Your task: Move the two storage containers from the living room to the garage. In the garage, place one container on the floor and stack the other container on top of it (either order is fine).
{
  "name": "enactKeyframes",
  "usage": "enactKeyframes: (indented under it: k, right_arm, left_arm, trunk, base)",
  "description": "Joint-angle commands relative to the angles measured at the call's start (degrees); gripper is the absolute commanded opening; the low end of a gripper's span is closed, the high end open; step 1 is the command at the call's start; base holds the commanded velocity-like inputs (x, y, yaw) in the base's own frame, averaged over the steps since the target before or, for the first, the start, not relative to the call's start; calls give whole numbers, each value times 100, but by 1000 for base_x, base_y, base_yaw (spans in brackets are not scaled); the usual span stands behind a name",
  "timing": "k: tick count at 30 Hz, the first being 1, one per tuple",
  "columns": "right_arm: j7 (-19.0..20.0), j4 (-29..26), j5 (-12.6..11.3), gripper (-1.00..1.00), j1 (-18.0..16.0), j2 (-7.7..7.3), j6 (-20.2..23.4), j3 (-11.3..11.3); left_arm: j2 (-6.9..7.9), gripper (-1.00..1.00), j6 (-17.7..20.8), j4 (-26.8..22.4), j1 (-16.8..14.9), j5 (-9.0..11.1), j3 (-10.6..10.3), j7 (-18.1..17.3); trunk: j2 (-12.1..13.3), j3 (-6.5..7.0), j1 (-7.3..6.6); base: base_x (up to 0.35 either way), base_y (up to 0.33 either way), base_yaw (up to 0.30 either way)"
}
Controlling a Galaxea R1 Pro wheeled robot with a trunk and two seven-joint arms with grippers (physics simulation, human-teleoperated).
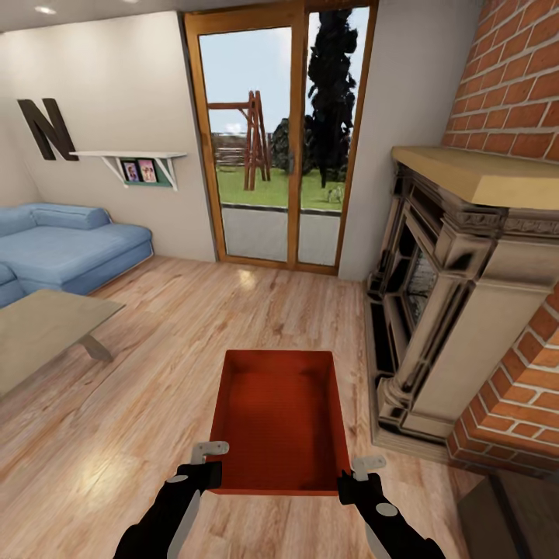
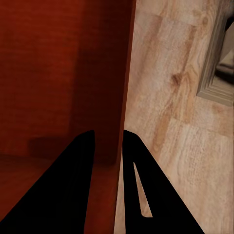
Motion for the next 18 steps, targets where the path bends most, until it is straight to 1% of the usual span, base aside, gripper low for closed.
enactKeyframes:
  k: [1,18]
  right_arm:
    - [-17,-9,-26,-100,-6,-4,-18,0]
    - [-17,-11,-18,-100,-6,-4,-33,8]
  left_arm:
    - [-1,-100,46,-11,-1,-145,42,46]
    - [-1,-100,53,-11,-1,-145,42,46]
  trunk:
    - [37,21,-22]
    - [719,476,-396]
  base:
    - [0,0,103]
    - [0,0,87]
